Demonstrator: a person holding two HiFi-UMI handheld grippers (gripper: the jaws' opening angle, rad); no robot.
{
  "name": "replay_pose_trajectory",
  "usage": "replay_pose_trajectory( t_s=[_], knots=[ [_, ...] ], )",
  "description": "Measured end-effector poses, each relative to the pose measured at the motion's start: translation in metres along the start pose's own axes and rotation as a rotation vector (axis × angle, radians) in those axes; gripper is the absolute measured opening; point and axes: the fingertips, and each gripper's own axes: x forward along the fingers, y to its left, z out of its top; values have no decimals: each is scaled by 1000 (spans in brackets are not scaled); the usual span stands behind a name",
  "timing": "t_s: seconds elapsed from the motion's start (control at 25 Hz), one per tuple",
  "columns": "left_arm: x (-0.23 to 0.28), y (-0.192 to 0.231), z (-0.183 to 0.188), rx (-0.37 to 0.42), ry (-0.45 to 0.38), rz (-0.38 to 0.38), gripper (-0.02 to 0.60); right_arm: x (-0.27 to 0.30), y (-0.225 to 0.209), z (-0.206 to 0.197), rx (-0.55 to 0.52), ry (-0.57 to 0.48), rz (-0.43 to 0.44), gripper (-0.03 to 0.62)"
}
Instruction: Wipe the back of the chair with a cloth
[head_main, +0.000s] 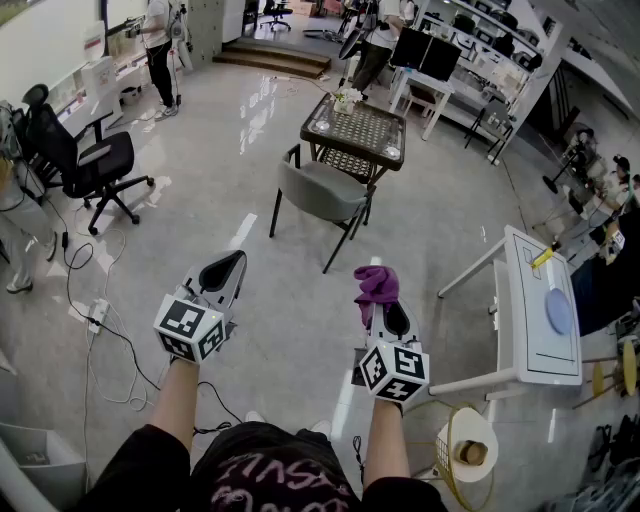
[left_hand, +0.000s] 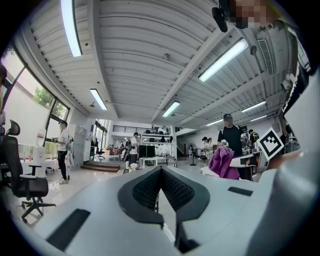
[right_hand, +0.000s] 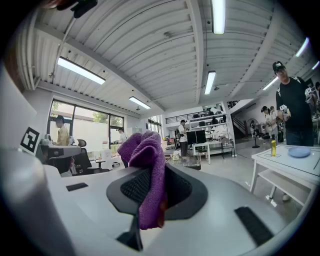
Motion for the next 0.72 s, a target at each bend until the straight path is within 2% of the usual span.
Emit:
replay_pose_trajectory(
  t_s=[0.44, 0.72],
  knots=[
    [-2, 29, -7, -17, 6, -4, 9, 17, 24, -6, 2, 2, 4, 77],
    [19, 43, -22, -16, 16, -6, 9, 51, 30, -11, -11, -4, 37, 77]
  ],
)
